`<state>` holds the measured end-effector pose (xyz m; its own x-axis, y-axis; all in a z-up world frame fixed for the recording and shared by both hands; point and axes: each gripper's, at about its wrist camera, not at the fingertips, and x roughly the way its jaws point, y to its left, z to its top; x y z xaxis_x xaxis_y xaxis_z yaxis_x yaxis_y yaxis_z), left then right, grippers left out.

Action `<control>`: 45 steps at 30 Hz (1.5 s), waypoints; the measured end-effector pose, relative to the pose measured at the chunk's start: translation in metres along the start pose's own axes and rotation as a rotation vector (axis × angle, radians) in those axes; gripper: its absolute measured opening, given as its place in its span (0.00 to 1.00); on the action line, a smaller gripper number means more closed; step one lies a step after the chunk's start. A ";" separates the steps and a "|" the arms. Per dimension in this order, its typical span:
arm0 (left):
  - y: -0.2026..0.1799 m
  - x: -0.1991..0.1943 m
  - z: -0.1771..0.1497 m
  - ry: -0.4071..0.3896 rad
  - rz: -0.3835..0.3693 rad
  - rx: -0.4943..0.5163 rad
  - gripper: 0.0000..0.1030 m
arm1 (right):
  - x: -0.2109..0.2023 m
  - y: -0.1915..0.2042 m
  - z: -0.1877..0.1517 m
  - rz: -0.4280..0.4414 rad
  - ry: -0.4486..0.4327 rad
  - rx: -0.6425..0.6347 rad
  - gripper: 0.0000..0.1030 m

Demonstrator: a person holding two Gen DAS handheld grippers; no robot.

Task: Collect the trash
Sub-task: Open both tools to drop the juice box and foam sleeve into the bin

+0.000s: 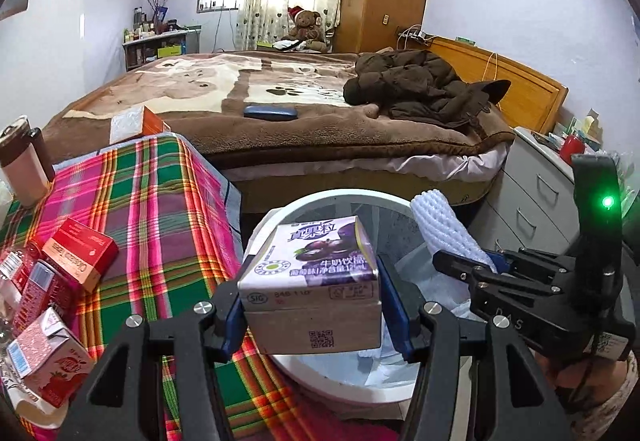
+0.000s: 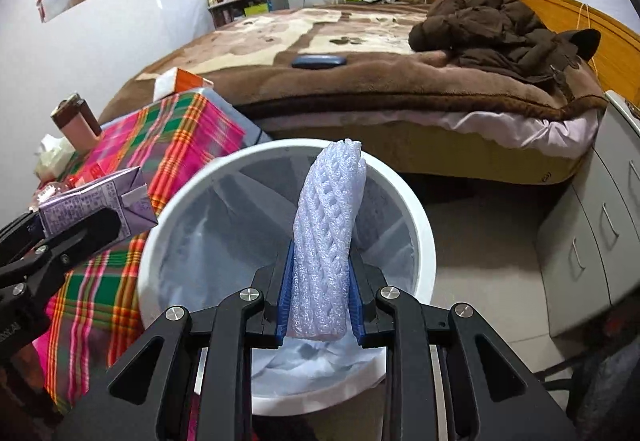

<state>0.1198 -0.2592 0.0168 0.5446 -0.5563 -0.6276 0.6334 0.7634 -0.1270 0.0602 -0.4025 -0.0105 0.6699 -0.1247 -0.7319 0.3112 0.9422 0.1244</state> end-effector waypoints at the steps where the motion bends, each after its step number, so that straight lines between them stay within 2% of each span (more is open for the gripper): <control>1: -0.001 0.001 0.001 -0.001 -0.005 -0.004 0.60 | 0.001 -0.001 0.000 -0.006 0.001 0.001 0.26; 4: 0.001 0.002 0.001 -0.004 0.000 -0.010 0.74 | 0.002 -0.004 0.000 -0.022 0.001 0.008 0.32; 6: 0.002 0.001 0.000 -0.002 -0.005 -0.022 0.74 | 0.002 -0.005 -0.001 -0.016 0.004 0.015 0.44; 7: 0.003 0.000 0.000 -0.004 -0.007 -0.025 0.74 | 0.002 -0.005 -0.001 -0.012 0.003 0.017 0.56; 8: 0.005 0.000 0.000 -0.005 -0.004 -0.027 0.74 | 0.002 -0.005 -0.002 -0.008 0.002 0.018 0.63; 23: 0.026 -0.035 -0.007 -0.046 0.035 -0.064 0.75 | -0.014 0.014 0.000 0.007 -0.051 0.014 0.63; 34: 0.055 -0.070 -0.016 -0.096 0.093 -0.095 0.75 | -0.030 0.044 0.002 0.057 -0.106 -0.014 0.63; 41: 0.086 -0.093 -0.026 -0.128 0.155 -0.137 0.75 | -0.031 0.075 0.000 0.119 -0.119 -0.046 0.63; 45: 0.108 -0.107 -0.034 -0.144 0.219 -0.161 0.76 | -0.028 0.094 -0.003 0.138 -0.115 -0.077 0.63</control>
<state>0.1112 -0.1061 0.0436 0.7381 -0.4050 -0.5396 0.4036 0.9059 -0.1279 0.0689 -0.3098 0.0199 0.7766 -0.0227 -0.6296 0.1613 0.9732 0.1639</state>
